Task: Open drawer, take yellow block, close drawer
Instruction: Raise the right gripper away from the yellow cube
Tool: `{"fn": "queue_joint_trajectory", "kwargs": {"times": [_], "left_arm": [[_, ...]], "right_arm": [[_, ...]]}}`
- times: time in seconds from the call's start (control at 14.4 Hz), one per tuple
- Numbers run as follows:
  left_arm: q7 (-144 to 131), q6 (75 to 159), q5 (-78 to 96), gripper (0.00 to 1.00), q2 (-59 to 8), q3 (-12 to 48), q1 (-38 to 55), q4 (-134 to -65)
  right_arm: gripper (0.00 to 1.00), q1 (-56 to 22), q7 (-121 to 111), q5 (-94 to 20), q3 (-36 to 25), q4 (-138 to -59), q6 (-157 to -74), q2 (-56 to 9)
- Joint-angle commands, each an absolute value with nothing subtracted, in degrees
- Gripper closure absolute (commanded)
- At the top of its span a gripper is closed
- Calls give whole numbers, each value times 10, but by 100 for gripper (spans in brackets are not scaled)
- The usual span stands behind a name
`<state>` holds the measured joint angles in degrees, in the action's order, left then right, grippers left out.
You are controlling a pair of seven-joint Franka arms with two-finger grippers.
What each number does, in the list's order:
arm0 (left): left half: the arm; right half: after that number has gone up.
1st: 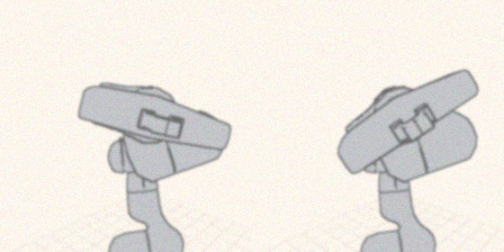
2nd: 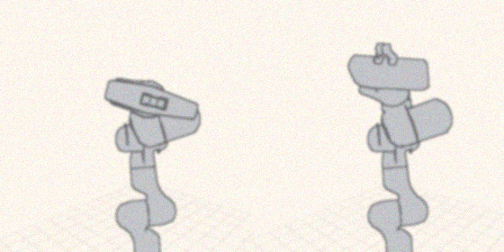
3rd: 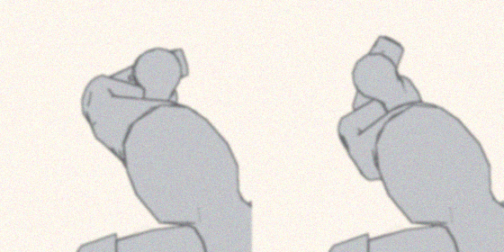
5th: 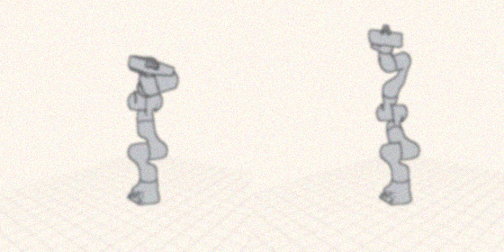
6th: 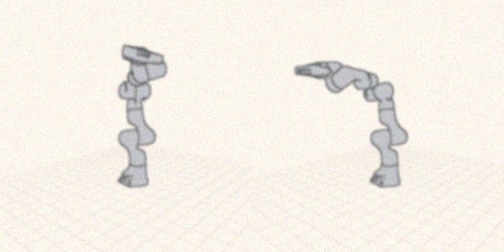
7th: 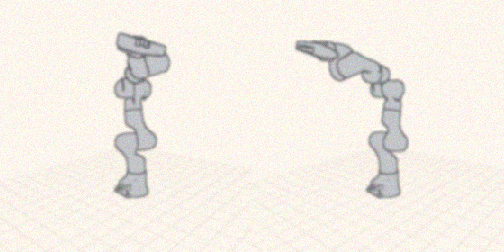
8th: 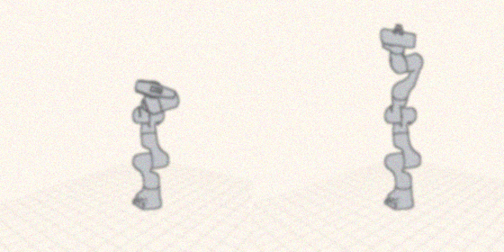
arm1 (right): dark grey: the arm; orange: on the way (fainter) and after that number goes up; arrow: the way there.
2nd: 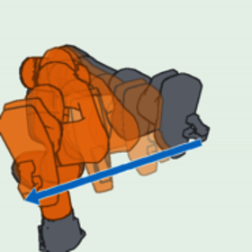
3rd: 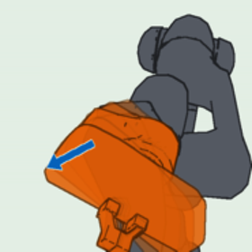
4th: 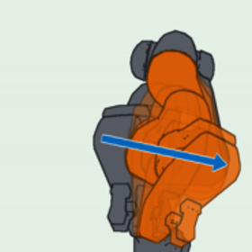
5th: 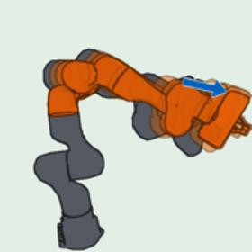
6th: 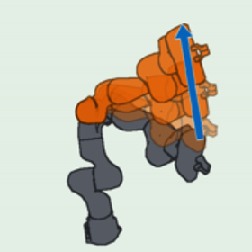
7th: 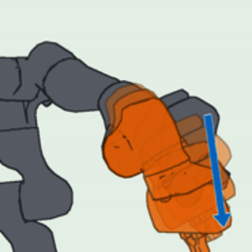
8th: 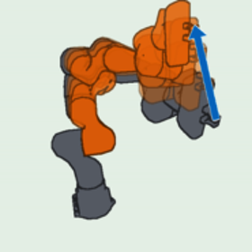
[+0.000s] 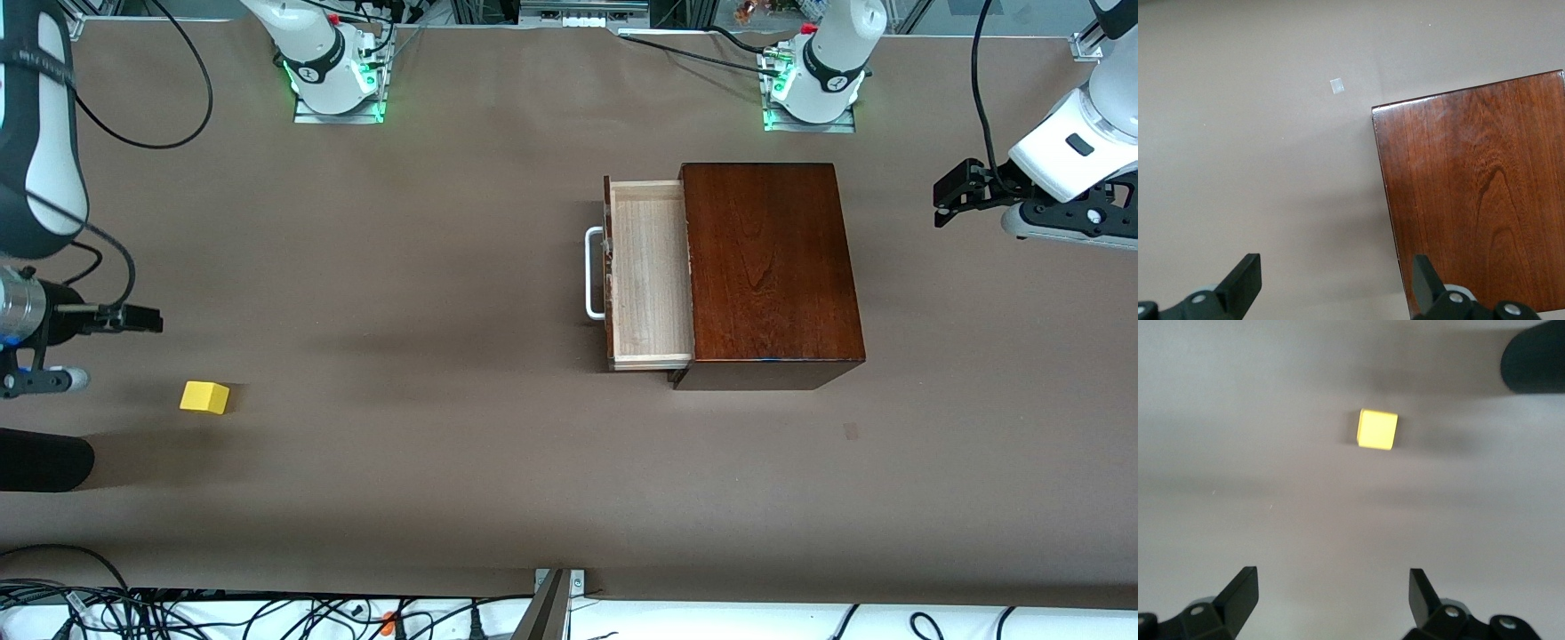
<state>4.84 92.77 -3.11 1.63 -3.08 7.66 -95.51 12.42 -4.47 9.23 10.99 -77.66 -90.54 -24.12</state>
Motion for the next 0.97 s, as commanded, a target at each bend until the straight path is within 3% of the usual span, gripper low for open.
{"fn": "queue_joint_trajectory", "kwargs": {"times": [0.0, 0.7, 0.9], "left_arm": [[54, 914, -17, 0, 7, -32, 74, -935], [56, 912, -17, 0, 7, -32, 73, -936], [56, 906, -17, 0, 7, -32, 73, -936]], "right_arm": [[0, 128, -21, 67, 113, -924, -939, -139], [0, 127, 82, 44, 163, -990, -984, -104], [0, 69, 82, 44, 118, -1000, -1000, -104]]}}
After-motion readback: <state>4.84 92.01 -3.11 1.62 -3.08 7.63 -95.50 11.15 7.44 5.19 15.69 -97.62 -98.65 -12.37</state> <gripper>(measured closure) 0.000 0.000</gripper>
